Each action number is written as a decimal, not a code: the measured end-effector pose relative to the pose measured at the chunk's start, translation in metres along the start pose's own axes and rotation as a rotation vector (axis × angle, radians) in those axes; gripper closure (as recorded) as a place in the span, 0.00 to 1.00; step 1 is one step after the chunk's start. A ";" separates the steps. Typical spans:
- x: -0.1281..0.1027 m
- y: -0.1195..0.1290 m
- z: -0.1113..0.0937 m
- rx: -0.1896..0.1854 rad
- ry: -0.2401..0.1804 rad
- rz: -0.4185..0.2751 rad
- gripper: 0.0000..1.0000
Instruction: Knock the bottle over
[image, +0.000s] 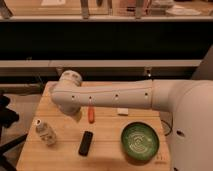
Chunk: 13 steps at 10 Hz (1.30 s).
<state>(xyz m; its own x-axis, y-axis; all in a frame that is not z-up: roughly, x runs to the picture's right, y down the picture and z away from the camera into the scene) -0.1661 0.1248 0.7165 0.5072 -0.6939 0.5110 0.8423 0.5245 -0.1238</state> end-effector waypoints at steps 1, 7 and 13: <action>0.000 -0.001 0.001 0.003 -0.003 -0.006 0.72; -0.006 -0.019 0.015 0.018 -0.036 -0.057 0.99; -0.030 -0.034 0.024 0.017 -0.061 -0.114 0.99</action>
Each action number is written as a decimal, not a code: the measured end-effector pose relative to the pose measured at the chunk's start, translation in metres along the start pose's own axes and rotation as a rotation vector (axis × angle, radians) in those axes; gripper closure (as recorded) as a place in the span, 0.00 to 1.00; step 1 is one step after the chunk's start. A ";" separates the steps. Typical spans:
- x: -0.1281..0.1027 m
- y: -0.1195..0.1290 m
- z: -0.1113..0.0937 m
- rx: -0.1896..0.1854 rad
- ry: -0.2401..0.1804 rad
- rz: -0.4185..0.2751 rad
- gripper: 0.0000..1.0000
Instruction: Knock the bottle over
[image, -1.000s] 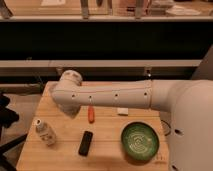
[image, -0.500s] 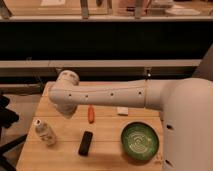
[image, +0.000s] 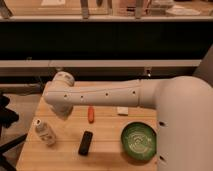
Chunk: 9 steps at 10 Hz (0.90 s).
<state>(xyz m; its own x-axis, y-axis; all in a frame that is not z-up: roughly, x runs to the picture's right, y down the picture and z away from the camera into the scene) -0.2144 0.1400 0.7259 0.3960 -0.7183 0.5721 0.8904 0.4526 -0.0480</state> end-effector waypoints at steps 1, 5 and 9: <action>-0.013 -0.005 0.003 -0.002 -0.006 -0.012 0.99; -0.035 -0.019 0.006 -0.007 -0.011 -0.049 0.99; -0.045 -0.030 0.005 -0.006 -0.004 -0.077 0.99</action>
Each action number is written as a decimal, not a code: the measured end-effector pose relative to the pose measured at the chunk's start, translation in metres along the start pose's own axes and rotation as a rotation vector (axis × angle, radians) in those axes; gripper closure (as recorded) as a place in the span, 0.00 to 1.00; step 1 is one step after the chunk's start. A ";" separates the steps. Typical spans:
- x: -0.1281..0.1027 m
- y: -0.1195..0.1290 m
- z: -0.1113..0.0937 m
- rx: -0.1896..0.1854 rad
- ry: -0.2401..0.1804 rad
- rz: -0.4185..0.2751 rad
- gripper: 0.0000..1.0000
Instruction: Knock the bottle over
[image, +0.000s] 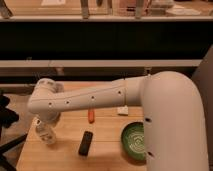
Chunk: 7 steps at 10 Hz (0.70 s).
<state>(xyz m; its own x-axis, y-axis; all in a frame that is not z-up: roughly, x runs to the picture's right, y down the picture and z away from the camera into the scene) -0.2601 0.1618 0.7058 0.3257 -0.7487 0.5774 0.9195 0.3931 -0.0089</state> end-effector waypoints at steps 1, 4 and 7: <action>-0.004 -0.004 0.000 0.002 -0.001 -0.007 0.99; -0.011 -0.011 0.000 0.005 0.005 -0.025 0.99; -0.016 -0.018 -0.001 0.009 0.009 -0.038 0.99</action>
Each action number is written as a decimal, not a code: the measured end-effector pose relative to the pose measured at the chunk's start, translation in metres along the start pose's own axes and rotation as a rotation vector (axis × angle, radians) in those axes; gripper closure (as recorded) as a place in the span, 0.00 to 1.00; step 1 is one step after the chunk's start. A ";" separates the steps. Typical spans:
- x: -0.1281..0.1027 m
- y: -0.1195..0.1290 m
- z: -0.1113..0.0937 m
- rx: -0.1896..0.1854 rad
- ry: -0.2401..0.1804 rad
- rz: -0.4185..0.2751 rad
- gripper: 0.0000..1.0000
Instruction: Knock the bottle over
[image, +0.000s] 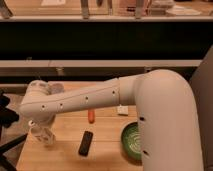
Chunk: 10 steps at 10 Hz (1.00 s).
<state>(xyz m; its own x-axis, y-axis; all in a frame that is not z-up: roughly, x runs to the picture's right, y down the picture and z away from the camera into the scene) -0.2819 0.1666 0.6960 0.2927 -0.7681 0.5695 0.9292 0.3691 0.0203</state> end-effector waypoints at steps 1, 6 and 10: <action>-0.001 -0.001 -0.001 0.002 0.002 0.000 0.99; -0.004 -0.007 -0.002 0.010 0.014 -0.013 0.99; -0.006 -0.008 -0.003 0.016 0.025 -0.020 0.99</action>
<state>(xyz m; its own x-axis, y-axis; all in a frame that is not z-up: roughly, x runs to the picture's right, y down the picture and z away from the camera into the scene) -0.2903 0.1668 0.6904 0.2800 -0.7879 0.5485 0.9311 0.3620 0.0446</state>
